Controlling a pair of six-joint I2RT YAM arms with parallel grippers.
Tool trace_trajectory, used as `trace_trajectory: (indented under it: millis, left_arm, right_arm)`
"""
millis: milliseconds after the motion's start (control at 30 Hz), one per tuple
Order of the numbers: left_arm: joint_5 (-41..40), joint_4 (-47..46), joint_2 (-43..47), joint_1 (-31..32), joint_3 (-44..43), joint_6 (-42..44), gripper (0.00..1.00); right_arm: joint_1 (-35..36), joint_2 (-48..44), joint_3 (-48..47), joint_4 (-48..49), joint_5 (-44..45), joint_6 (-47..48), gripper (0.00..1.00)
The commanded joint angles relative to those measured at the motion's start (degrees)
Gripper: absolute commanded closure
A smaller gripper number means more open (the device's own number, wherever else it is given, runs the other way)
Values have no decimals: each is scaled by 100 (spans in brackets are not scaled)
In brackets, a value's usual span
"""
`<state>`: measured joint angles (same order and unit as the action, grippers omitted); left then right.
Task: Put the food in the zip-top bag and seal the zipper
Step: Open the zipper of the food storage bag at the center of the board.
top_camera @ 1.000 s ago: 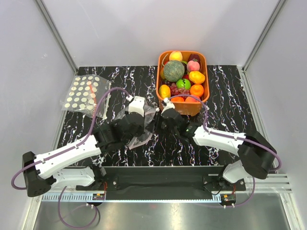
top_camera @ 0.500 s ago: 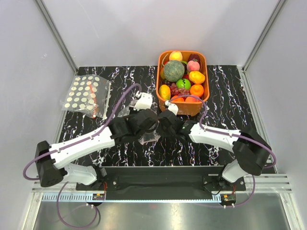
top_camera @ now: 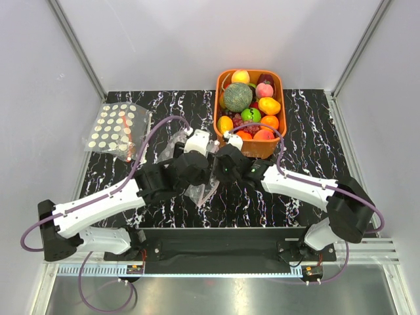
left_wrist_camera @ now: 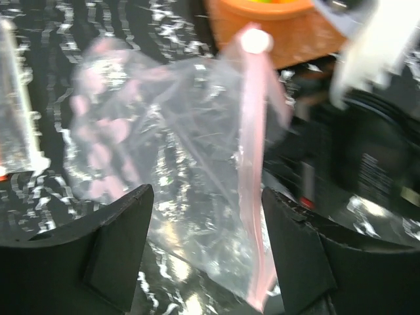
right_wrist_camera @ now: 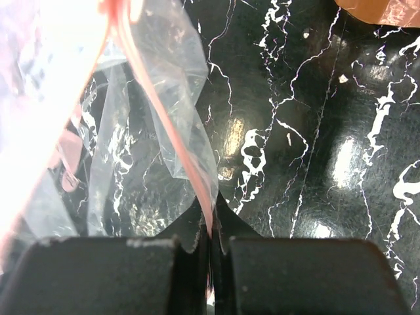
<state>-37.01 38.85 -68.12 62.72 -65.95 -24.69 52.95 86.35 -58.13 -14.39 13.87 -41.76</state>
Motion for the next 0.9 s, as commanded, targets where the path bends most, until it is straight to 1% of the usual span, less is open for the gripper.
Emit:
trace_trajectory:
  millis: [0,67,367,467,600,667,700,733,800,867]
  left_arm:
    - [397,-176,44,188,65,-194,27]
    - [423,-150,0,293,83,-256,30]
    - [292,-176,-9,548,372,-607,31]
    - [-42,-27,-87,627,356,-704,31]
    - [-857,412,-526,645,215,-818,33]
    - [-1114,526,-641,645,179,-862,35]
    - [-1402,701,-728,645,101,-941,36]
    - [-1535,816,-755,645,65,-985,37]
    - [-1912,1131,-852,636,-22,-1064,44]
    - [-2099,1370,-975,636,-198,-1152,49]
  right_arm:
    - [31,-162,-208,121,-59,-25,100]
    - [31,-162,-225,147,-68,-43,100]
    - [40,-179,-401,130,-191,-104,100]
    - [31,-197,-427,130,-200,-131,100]
    - [40,-223,-454,139,-244,-201,100]
    - [40,-232,-471,130,-262,-219,100]
    - [31,-232,-471,112,-262,-227,100]
    - [40,-241,-471,112,-262,-228,100]
    - [40,-267,-471,51,-262,-263,100]
    - [40,-285,-454,59,-297,-298,100]
